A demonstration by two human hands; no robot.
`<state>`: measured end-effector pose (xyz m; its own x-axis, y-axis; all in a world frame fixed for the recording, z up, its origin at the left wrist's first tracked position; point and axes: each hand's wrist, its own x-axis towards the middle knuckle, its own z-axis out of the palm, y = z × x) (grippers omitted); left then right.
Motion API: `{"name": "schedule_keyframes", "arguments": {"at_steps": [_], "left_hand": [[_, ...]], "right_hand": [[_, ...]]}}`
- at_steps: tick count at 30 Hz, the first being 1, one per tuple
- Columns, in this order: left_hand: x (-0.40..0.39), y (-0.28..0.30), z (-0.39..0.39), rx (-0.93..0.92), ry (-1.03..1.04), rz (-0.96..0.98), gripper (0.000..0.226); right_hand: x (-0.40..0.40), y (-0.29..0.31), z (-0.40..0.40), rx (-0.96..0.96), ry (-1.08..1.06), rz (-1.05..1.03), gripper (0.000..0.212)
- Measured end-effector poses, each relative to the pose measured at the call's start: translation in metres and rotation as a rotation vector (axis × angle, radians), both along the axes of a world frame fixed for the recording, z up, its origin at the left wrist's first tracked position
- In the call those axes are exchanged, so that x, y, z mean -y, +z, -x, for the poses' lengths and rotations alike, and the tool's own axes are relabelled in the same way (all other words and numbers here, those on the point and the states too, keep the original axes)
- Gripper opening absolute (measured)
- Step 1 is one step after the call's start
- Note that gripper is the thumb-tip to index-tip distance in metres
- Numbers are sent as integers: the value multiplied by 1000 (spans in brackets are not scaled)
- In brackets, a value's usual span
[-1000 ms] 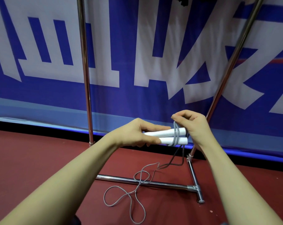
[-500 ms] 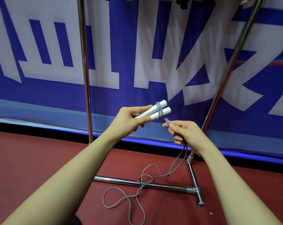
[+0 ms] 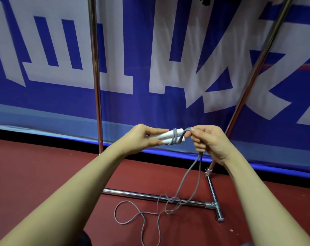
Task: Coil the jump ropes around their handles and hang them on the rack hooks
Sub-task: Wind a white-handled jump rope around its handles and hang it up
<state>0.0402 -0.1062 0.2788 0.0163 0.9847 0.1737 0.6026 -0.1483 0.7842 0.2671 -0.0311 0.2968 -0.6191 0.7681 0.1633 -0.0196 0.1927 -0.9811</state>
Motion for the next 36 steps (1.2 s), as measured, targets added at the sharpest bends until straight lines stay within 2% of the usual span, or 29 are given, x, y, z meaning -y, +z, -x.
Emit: {"name": "schedule_keyframes", "arguments": {"at_steps": [5,12,19,22,24,31,36], "left_hand": [[4,9,-12,2,-92,75,38],[14,27,-31,173,-233,24,40],[12,30,-40,396,-124,-101,38],[5,28,-45,463,8,-151,37],[1,24,-48,477,97,-159,37],[-9,6,-40,323,195,-181,35],[-10,-1,-34,51,230,-171,38]], "right_hand": [[-2,0,5,179,-236,-230,37],[-4,0,2,17,-296,-223,37],[-5,-4,3,-159,-241,-69,14],[-7,-13,7,-167,-156,59,26],[-7,-17,8,-132,-74,137,25],[-2,-20,10,-1,42,124,19],[2,-17,7,6,104,161,19]]}}
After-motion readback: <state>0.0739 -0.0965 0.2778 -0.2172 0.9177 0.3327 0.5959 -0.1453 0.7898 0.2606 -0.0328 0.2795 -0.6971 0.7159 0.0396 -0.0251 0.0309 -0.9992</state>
